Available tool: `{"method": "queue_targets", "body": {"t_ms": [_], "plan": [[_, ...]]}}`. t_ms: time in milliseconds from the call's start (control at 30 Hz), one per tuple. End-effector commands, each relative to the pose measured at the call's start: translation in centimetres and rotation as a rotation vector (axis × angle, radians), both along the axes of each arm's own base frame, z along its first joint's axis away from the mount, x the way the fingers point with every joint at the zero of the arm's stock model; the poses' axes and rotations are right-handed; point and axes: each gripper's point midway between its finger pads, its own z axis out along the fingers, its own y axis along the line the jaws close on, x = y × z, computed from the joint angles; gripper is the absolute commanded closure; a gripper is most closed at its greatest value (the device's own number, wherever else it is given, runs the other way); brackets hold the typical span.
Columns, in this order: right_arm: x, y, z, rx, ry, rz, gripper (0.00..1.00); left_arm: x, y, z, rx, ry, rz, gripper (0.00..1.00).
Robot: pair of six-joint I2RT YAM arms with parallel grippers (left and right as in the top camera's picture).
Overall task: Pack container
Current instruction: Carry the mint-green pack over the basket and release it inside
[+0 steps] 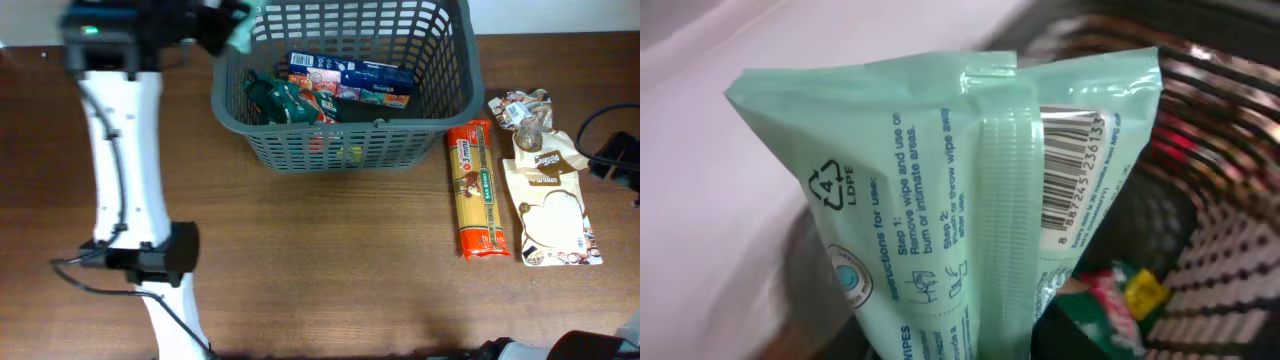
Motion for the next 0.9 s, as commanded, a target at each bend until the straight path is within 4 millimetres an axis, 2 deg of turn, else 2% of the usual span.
{"method": "queue_targets", "body": {"t_ms": [0,167,333,467,600,867], "plan": [[-0.1,0.0,0.4,0.0,-0.015,-0.004,0.01,-2.1,-5.3,0.3,0.151,-0.153,-0.263,0.84],[-0.1,0.0,0.4,0.0,-0.015,-0.004,0.01,-2.6,-10.4,-2.4,0.255,-0.197,-0.414,0.87],[-0.1,0.0,0.4,0.0,-0.015,-0.004,0.01,-1.1,-13.8,-7.4,0.308,-0.159,-0.484,0.87],[-0.1,0.0,0.4,0.0,-0.015,-0.004,0.01,-0.2,-15.9,-11.3,0.31,-0.108,-0.523,0.85],[-0.1,0.0,0.4,0.0,-0.015,-0.004,0.01,0.3,-17.8,-14.2,0.314,-0.082,-0.554,0.74],[-0.1,0.0,0.4,0.0,-0.015,-0.004,0.01,0.7,-19.3,-19.0,0.308,0.009,-0.559,0.61]]}}
